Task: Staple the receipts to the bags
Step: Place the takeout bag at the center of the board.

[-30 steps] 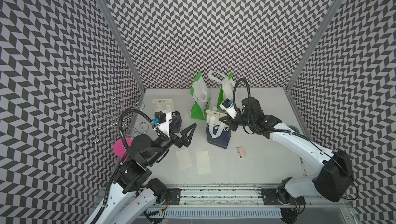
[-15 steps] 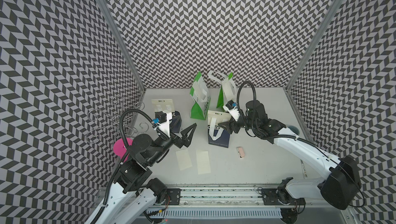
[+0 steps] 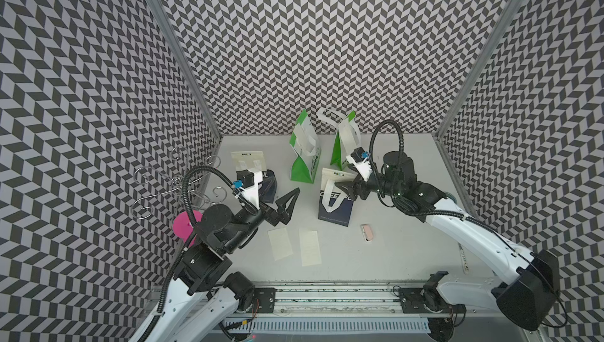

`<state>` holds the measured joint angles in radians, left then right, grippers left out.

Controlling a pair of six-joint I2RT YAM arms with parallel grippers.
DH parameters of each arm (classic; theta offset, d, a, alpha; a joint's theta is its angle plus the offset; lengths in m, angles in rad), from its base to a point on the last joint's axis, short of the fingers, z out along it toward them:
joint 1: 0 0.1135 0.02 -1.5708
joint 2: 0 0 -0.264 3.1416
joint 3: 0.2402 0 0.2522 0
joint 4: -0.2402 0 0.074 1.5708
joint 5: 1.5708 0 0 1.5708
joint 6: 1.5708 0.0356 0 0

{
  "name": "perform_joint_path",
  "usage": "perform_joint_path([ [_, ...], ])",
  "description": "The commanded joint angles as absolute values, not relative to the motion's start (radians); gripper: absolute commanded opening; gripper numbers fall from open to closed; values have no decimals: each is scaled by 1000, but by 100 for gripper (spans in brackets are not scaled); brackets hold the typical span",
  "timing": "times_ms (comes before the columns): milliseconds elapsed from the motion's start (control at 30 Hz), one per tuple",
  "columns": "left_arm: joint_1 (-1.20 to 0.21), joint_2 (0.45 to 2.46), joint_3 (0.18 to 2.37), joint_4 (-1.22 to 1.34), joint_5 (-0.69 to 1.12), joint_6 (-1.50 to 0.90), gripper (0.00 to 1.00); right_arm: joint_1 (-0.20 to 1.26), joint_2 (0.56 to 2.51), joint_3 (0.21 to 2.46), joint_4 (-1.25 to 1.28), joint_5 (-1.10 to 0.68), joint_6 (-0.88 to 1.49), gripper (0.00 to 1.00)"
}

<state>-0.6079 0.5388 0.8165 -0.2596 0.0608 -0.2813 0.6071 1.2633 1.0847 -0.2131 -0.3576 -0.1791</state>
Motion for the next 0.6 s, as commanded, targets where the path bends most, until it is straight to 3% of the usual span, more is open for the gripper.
perform_joint_path([
  [0, -600, 541, 850, -264, 48, -282, 100, 614, 1232, 1118, -145, -329, -170, 83],
  [367, -601, 538, 877, -279, 19, -273, 100, 635, 1136, 1171, -75, -242, -95, 84],
  [567, -600, 505, 907, -286, -24, -267, 100, 824, 1042, 1106, -60, -134, -52, 83],
])
